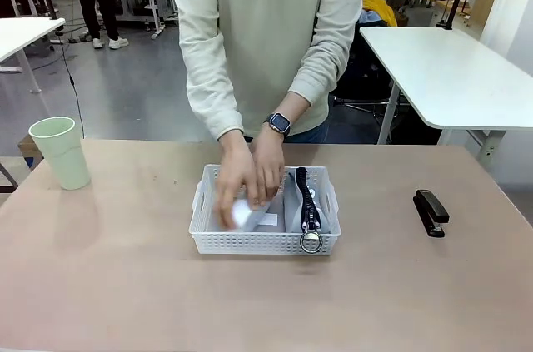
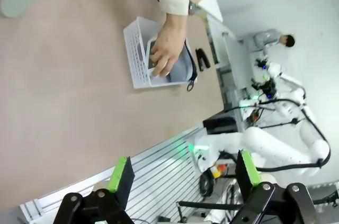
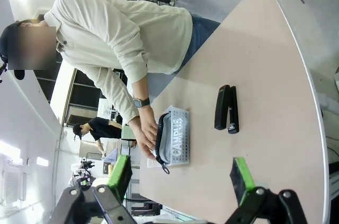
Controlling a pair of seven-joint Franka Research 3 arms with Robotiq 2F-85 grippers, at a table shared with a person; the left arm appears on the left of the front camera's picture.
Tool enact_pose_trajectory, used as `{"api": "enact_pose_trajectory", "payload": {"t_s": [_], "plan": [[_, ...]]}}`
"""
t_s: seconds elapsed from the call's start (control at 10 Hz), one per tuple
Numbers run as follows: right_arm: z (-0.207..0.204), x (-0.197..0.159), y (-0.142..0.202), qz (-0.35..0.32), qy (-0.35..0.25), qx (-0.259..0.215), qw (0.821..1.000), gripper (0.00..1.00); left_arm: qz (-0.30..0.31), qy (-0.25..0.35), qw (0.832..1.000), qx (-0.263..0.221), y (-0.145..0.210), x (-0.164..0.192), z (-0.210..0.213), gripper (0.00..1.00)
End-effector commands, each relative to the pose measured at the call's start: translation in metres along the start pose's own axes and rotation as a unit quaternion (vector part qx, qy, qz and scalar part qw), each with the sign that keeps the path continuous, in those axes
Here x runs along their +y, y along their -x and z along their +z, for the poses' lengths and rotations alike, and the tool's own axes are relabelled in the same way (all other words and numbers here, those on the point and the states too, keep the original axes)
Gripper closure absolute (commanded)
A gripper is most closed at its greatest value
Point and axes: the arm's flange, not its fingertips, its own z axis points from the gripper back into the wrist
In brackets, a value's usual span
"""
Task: Efficiently arrange items inside the basket to fit them all.
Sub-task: Pick up the Digital clock and place it inside the Organizing basket, then pick up the Stapler and place it inside the Organizing basket.
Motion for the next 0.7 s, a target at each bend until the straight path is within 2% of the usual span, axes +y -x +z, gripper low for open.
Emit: {"api": "enact_pose_trajectory", "payload": {"t_s": [0.0, 0.6], "plan": [[-0.0006, 0.0010, -0.0018, 0.013, -0.012, -0.009, 1.000, 0.00, -0.048, -0.014, 0.998, 0.032, -0.0115, -0.0210, -0.0220, 0.00], [-0.0006, 0.0010, -0.0018, 0.013, -0.012, -0.009, 1.000, 0.00, -0.048, -0.014, 0.998, 0.032, -0.0115, -0.0210, -0.0220, 0.00]]}}
